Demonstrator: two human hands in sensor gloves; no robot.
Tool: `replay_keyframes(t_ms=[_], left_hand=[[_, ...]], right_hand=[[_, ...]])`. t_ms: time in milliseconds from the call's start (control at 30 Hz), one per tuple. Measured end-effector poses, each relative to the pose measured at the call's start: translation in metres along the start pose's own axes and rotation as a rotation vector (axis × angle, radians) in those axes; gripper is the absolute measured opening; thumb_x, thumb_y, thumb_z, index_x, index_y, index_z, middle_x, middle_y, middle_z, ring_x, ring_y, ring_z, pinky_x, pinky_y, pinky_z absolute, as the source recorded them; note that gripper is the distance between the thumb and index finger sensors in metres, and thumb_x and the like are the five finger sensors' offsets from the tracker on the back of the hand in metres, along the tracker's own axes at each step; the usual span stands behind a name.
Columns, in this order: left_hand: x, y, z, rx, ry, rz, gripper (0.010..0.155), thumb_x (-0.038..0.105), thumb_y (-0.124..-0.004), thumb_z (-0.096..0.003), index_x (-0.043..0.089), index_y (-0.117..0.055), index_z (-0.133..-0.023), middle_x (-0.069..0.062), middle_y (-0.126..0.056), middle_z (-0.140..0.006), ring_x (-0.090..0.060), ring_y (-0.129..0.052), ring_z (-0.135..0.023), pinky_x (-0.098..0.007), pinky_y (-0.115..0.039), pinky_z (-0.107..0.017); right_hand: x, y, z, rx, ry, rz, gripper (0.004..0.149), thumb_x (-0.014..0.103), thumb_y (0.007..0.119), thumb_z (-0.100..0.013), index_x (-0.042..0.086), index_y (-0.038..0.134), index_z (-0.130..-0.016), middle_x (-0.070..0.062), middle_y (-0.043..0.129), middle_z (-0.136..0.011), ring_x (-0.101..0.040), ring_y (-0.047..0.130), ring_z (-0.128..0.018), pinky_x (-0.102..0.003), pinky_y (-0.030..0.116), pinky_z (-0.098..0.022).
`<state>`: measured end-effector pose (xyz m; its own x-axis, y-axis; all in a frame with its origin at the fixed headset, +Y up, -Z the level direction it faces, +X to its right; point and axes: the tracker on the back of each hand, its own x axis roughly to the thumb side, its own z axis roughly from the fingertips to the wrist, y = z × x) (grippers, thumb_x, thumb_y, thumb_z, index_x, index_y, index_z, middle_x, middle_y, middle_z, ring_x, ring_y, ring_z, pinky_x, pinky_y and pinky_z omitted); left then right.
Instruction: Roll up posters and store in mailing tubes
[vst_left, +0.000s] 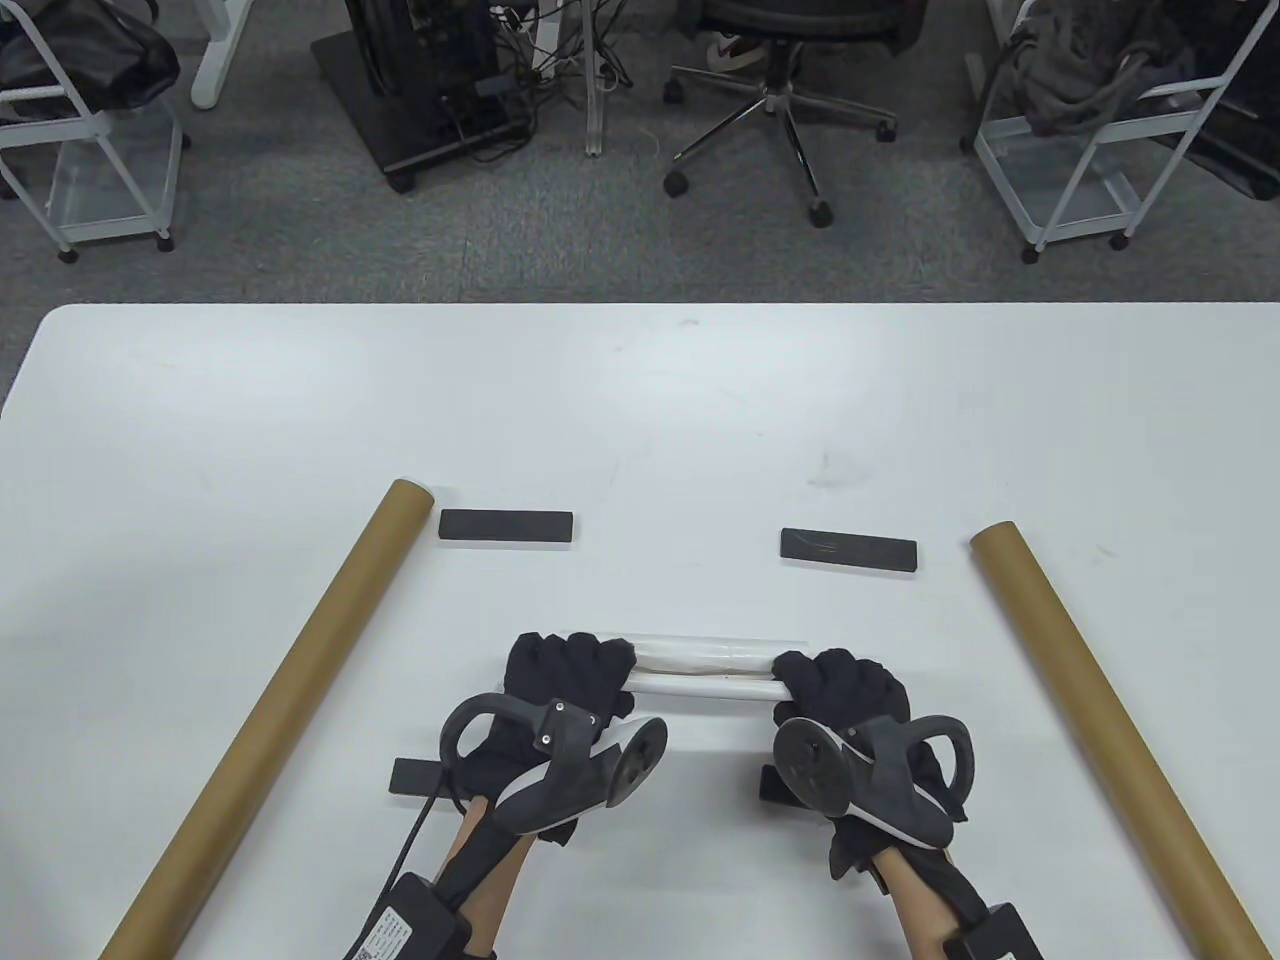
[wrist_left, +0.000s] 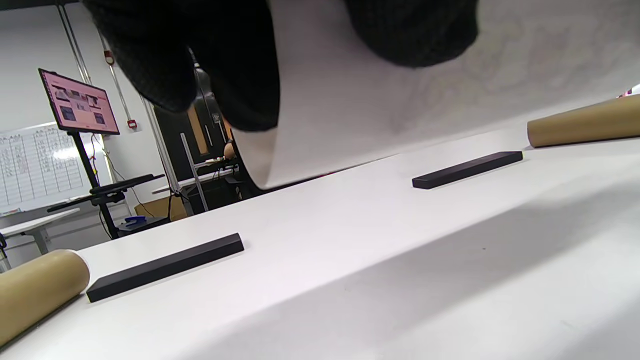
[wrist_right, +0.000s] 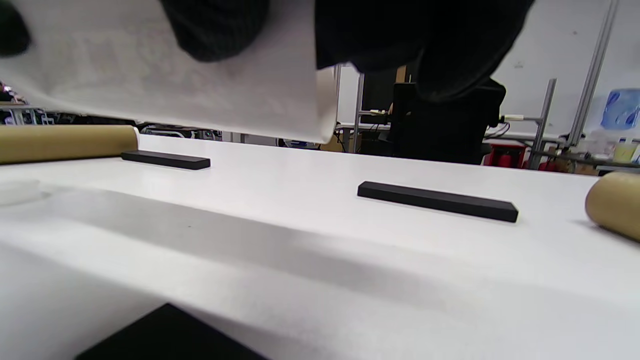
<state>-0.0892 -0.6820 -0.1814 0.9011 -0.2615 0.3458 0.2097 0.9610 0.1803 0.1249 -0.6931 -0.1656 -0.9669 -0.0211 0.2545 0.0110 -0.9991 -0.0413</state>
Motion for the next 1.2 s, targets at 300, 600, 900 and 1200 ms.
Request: replay_keyframes(t_ms=[300, 600, 900, 1200], left_hand=[[-0.003, -0.004, 0.002, -0.015, -0.013, 0.003, 0.044, 0.051, -0.073, -0.0458, 0.040, -0.077, -0.088, 0.006, -0.084, -0.091, -0.021, -0.091, -0.080, -0.055, -0.071, -0.077], [-0.002, -0.002, 0.002, -0.018, -0.039, 0.008, 0.054, 0.051, -0.075, -0.0442, 0.036, -0.080, -0.096, 0.008, -0.087, -0.086, -0.018, -0.094, -0.075, -0.054, -0.074, -0.077], [-0.007, 0.000, 0.004, 0.007, -0.032, 0.046, 0.061, 0.053, -0.075, -0.0427, 0.034, -0.073, -0.101, 0.012, -0.093, -0.082, -0.014, -0.101, -0.073, -0.052, -0.076, -0.076], [-0.005, -0.001, 0.002, 0.004, -0.023, 0.031, 0.051, 0.047, -0.068, -0.0482, 0.034, -0.067, -0.097, 0.008, -0.087, -0.083, -0.017, -0.094, -0.070, -0.054, -0.073, -0.076]], right_hand=[[-0.004, 0.004, 0.000, -0.001, -0.014, -0.009, 0.046, 0.035, 0.070, -0.049, 0.024, 0.071, -0.093, -0.009, 0.078, -0.089, -0.035, 0.086, -0.068, -0.065, 0.068, -0.065], [-0.008, 0.005, -0.002, 0.005, -0.008, -0.029, 0.051, 0.036, 0.072, -0.047, 0.022, 0.070, -0.096, -0.008, 0.078, -0.085, -0.035, 0.085, -0.069, -0.066, 0.067, -0.066], [-0.013, 0.001, 0.001, -0.052, 0.005, -0.047, 0.054, 0.038, 0.075, -0.044, 0.021, 0.072, -0.095, -0.003, 0.089, -0.083, -0.032, 0.094, -0.067, -0.061, 0.073, -0.064], [-0.010, 0.001, 0.000, 0.012, -0.013, -0.130, 0.056, 0.032, 0.067, -0.053, 0.014, 0.054, -0.103, -0.012, 0.073, -0.089, -0.037, 0.081, -0.067, -0.068, 0.065, -0.066]])
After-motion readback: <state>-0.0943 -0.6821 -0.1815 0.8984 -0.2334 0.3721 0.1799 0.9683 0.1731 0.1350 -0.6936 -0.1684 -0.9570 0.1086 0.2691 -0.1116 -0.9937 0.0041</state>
